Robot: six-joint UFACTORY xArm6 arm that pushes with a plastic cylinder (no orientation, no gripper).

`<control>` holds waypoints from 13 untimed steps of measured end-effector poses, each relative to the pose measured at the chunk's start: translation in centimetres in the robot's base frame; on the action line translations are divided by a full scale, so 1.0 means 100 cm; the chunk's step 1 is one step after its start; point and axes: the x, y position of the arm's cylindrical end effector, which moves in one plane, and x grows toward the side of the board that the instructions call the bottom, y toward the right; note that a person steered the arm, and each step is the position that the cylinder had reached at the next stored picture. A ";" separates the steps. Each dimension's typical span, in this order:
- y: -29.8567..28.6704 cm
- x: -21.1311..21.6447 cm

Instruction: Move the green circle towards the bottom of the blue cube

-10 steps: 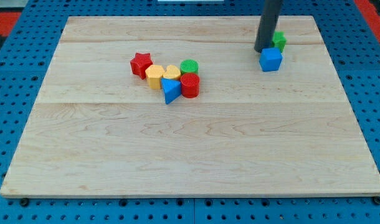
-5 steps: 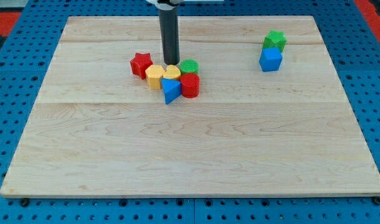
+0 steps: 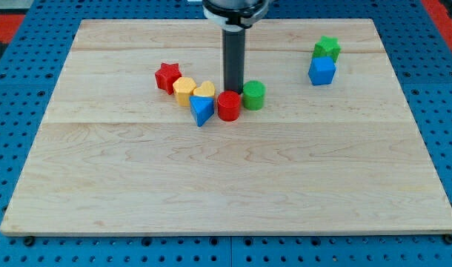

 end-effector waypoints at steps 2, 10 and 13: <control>0.028 0.024; 0.057 0.004; 0.034 0.012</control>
